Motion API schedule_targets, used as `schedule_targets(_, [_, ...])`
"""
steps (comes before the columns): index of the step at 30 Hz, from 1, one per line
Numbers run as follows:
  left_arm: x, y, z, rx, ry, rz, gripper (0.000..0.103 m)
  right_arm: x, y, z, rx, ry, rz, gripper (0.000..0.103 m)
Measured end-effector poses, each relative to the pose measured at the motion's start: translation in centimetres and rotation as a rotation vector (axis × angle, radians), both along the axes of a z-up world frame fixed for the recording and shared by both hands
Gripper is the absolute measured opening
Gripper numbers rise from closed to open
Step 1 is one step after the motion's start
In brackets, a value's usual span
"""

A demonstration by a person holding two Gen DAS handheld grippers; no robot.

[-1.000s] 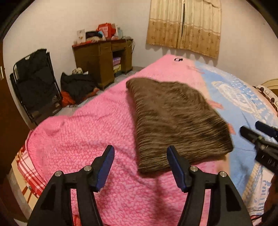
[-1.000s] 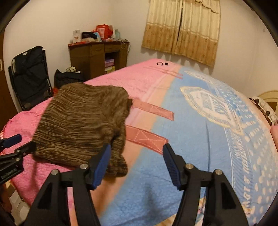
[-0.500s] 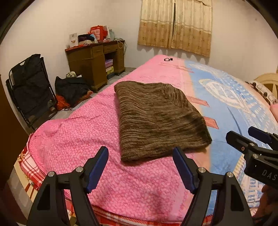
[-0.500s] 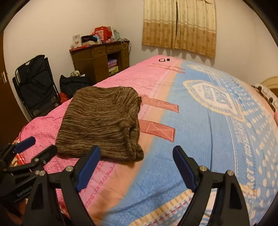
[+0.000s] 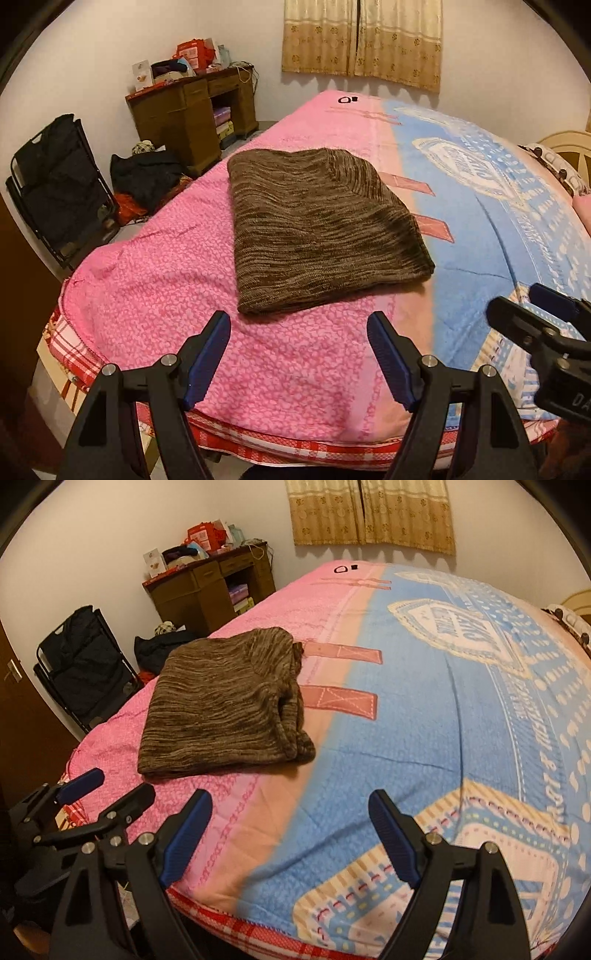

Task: Fold small clothes

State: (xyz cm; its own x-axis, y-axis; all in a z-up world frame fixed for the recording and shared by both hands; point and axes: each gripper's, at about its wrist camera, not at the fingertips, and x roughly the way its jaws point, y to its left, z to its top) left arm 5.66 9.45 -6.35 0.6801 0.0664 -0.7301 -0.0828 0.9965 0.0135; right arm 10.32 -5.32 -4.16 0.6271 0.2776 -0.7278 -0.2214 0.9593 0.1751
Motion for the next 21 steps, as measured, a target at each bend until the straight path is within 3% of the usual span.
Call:
schedule_targets(7, [0.3, -0.1, -0.5, 0.067, 0.020, 0.020, 0.077, -0.5, -0.4, 0.6, 0.010, -0.014, 0.006, 0.089])
schedule_targets(18, [1.4, 1.5, -1.6, 0.041, 0.063, 0.050, 0.077, 1.4, 0.8, -0.1, 0.022, -0.005, 0.037, 0.088])
schedule_targets(19, [1.6, 1.8, -1.5, 0.036, 0.058, 0.056, 0.077, 1.6, 1.0, 0.2, 0.026, -0.022, 0.048, 0.086])
schedule_targets(21, [2.0, 2.5, -1.1, 0.012, 0.043, 0.077, 0.077, 2.2, 1.6, 0.8, 0.028, -0.067, 0.079, 0.055])
